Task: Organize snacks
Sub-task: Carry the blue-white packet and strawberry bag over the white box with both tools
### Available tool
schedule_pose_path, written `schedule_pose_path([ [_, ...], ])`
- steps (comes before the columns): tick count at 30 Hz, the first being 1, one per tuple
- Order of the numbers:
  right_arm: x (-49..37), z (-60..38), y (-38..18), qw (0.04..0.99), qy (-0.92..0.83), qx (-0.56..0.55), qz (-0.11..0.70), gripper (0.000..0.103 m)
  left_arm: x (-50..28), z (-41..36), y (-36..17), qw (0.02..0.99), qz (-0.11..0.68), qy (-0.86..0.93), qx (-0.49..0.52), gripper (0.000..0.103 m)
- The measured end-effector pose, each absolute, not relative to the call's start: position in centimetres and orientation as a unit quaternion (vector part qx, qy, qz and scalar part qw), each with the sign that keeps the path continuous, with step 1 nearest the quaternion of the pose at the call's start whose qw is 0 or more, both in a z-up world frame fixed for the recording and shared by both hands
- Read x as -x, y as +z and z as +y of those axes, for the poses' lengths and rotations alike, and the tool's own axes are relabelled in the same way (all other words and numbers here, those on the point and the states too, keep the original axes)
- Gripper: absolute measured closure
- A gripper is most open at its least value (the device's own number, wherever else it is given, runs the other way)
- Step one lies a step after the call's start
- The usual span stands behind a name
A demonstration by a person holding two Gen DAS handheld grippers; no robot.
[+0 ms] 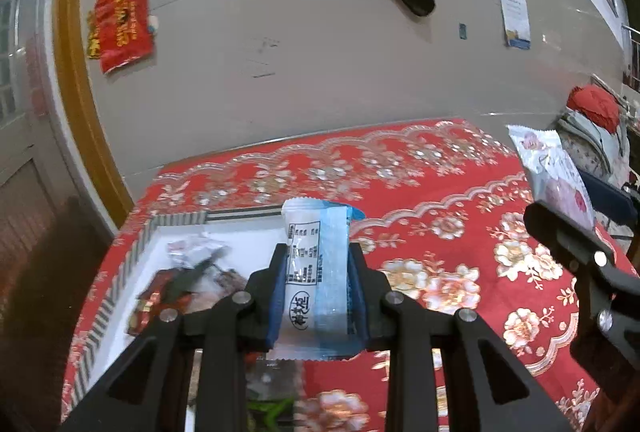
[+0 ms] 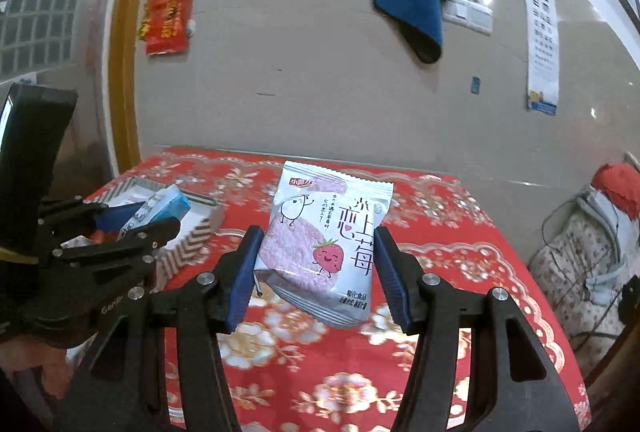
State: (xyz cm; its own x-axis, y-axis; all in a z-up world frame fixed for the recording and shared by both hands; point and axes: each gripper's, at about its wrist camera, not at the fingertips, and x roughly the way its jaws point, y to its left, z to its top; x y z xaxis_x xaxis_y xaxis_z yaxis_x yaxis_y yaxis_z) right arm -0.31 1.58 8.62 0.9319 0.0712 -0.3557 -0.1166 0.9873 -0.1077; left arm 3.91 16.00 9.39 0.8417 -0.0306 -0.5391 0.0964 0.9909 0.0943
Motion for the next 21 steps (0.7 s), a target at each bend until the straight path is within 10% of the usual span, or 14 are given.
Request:
schedule_pose_path([
  [21, -2.1, 14.6, 9.5, 0.958, 0.191, 0.088, 0.192, 0.048, -6.1, 31.6, 7.9, 0.949, 0.316, 0.021, -0.007, 0.072],
])
